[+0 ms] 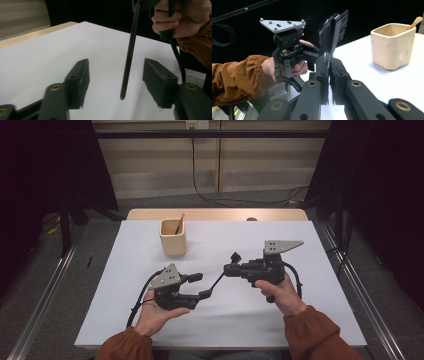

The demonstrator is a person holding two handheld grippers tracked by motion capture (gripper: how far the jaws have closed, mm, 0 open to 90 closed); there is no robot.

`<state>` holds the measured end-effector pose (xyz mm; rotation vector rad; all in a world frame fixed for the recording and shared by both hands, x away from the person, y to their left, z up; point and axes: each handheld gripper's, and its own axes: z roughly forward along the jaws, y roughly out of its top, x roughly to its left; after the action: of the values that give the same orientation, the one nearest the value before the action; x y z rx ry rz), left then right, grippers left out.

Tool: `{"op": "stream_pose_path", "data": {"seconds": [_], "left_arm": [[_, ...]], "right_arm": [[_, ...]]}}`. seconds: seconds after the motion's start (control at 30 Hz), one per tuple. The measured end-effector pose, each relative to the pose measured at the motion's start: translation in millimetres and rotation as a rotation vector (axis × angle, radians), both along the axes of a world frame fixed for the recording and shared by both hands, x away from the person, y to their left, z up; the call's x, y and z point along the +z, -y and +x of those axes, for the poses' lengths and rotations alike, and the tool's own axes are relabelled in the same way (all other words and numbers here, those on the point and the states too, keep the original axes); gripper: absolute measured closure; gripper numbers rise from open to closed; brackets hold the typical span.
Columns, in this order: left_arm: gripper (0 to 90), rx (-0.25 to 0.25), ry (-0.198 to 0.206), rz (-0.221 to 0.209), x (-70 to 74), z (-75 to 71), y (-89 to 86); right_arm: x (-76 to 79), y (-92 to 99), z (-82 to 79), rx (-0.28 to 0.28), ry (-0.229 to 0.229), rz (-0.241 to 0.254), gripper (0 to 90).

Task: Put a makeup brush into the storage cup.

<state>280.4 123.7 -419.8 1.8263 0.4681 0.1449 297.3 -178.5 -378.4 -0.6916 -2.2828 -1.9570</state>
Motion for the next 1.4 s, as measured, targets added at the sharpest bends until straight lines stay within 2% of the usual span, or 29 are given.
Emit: {"op": "stream_pose_path", "data": {"seconds": [0.17, 0.37, 0.5, 0.8, 0.93, 1.0, 1.17, 1.27, 1.4], "left_arm": [[18.5, 0.041, -0.013, -0.015, 2.6, 2.1, -4.2], [7.2, 0.057, -0.016, -0.01, 3.7, 1.2, -7.7], [2.0, 0.03, -0.014, -0.022, 5.4, 1.1, -14.0], [1.9, 0.039, -0.008, -0.025, 5.9, -0.9, -18.0], [2.1, 0.055, 0.008, 0.012, 6.1, -0.5, -19.1], [2.1, 0.053, 0.0, 0.019, 5.2, 0.2, -18.5], [3.3, 0.046, -0.001, 0.022, 5.1, -1.5, -14.9], [3.3, 0.039, -0.011, 0.024, 5.1, -0.5, -15.2], [3.3, 0.048, -0.01, 0.018, 4.7, 0.7, -14.5]], "right_arm": [[1.6, 2.1, 1.2, -0.004, 0.003, -0.005, 85.6], [2.7, 5.2, 1.3, -0.01, 0.004, -0.019, 85.7], [2.4, 7.1, 2.8, -0.018, 0.0, -0.02, 85.7], [8.1, 5.0, 7.1, -0.004, 0.018, -0.059, 85.6], [9.4, 1.0, 9.9, 0.005, 0.011, -0.092, 85.7], [10.9, -1.0, 11.1, 0.012, 0.011, -0.117, 85.7], [17.2, -2.8, 16.7, 0.017, 0.012, -0.153, 85.7], [20.9, -5.0, 18.6, 0.026, 0.02, -0.196, 85.6], [23.8, -8.4, 20.1, 0.04, 0.018, -0.223, 85.6]]}}
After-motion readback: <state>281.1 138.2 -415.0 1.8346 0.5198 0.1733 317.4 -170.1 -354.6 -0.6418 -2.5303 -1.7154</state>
